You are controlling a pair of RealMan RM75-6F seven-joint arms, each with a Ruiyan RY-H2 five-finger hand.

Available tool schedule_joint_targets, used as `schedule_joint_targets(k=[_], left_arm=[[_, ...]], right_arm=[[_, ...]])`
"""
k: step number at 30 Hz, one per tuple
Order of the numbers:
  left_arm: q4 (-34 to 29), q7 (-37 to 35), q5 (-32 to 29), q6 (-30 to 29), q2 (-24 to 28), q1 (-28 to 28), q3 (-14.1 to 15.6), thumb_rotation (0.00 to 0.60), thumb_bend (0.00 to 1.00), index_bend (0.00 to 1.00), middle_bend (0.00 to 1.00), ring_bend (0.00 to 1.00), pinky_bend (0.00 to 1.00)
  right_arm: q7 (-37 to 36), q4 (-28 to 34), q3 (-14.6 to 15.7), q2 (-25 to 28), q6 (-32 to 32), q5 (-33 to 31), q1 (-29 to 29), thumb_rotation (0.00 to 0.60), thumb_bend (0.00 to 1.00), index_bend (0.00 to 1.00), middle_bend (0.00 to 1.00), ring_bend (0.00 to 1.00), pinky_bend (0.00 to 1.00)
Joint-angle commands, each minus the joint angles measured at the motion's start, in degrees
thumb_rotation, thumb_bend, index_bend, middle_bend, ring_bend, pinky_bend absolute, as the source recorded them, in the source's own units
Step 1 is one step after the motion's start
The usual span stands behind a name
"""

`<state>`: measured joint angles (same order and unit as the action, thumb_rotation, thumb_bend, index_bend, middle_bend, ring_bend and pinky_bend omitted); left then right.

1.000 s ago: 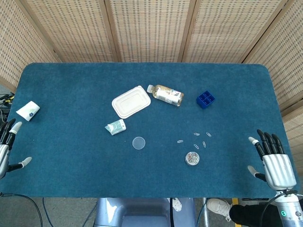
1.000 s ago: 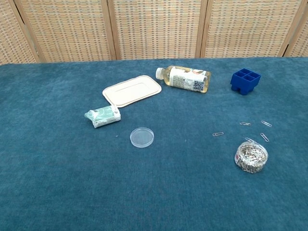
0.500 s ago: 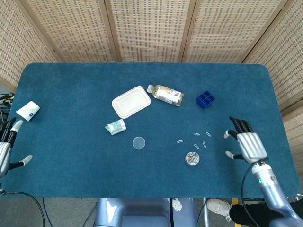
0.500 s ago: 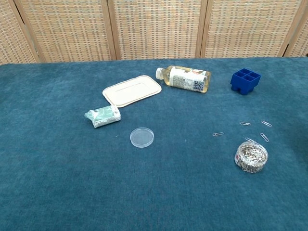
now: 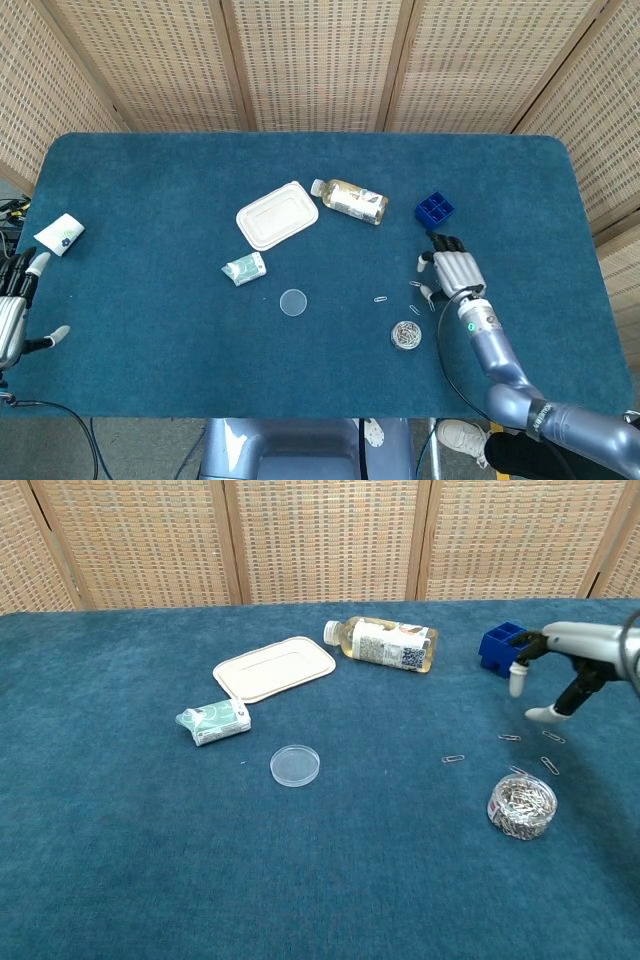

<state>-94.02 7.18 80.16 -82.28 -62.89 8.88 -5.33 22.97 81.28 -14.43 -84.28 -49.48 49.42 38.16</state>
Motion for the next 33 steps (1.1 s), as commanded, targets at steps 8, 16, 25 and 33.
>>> schedule_joint_targets(k=[8,16,25,33], left_arm=[[0.0,0.8,-0.6,0.4,-0.4,0.3,-0.3,0.600,0.00,0.00,0.00,0.00,0.00],[0.5,0.7,-1.3,1.1,-0.5,0.6,-0.4,0.600,0.00,0.00,0.00,0.00,0.00],[0.5,1.5,-1.1,1.2,-0.8,0.7,-0.3,0.600,0.00,0.00,0.00,0.00,0.00],[0.5,1.5,-1.1,1.0,-0.8,0.7,-0.2,0.600,0.00,0.00,0.00,0.00,0.00]], right_arm=[[4.6,-9.0,1.6,-8.1,1.3,-4.3,4.6,0.600,0.32,0.46,0.00,0.00,0.00],[4.6,-12.7,2.2,-9.7,1.2,-5.0,5.0,0.600,0.34,0.48,0.00,0.00,0.00],[3.4,-14.3,2.9,-10.0,1.9,-4.5,4.8,0.600,0.36,0.50,0.00,0.00,0.00],[2.7,-15.4,3.5,-10.4,1.9,-3.4,4.6,0.600,0.36,0.51,0.00,0.00,0.00]])
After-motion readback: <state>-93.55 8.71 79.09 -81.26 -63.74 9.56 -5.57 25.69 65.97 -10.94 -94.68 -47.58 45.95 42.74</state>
